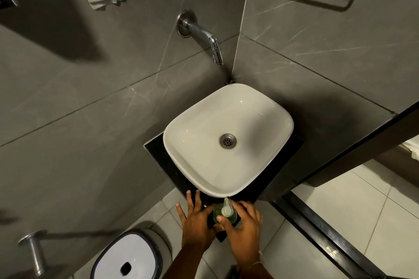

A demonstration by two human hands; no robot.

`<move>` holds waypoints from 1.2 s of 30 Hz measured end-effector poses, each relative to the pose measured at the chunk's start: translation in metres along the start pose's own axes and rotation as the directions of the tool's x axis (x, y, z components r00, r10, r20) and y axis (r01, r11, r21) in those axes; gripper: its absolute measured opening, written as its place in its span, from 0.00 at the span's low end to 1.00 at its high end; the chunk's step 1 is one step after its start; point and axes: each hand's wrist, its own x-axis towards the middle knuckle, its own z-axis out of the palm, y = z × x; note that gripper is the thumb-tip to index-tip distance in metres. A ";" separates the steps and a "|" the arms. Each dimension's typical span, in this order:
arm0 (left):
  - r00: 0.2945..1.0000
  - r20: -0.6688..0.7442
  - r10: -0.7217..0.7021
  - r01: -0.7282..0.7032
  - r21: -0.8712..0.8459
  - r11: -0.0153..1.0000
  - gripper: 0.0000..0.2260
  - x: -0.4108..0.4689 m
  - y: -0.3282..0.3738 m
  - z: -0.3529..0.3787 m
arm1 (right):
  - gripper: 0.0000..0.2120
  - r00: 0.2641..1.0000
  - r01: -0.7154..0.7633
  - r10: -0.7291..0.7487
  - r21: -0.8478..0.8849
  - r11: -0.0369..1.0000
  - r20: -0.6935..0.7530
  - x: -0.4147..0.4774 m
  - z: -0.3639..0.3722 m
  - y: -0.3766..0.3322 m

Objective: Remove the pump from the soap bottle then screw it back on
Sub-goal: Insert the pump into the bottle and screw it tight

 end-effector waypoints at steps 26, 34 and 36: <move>1.000 0.014 -0.019 0.019 0.003 1.000 0.24 -0.002 0.002 0.000 | 0.19 0.990 -0.121 0.117 0.048 0.992 0.083 0.001 0.006 0.001; 1.000 0.023 -0.016 0.016 0.004 1.000 0.25 -0.002 0.003 -0.001 | 0.20 0.987 -0.158 0.158 -0.012 0.987 0.022 0.004 0.010 -0.009; 1.000 0.021 -0.017 0.017 0.006 1.000 0.25 -0.002 0.003 -0.002 | 0.20 0.991 -0.113 0.110 0.031 0.993 0.073 0.002 0.007 -0.002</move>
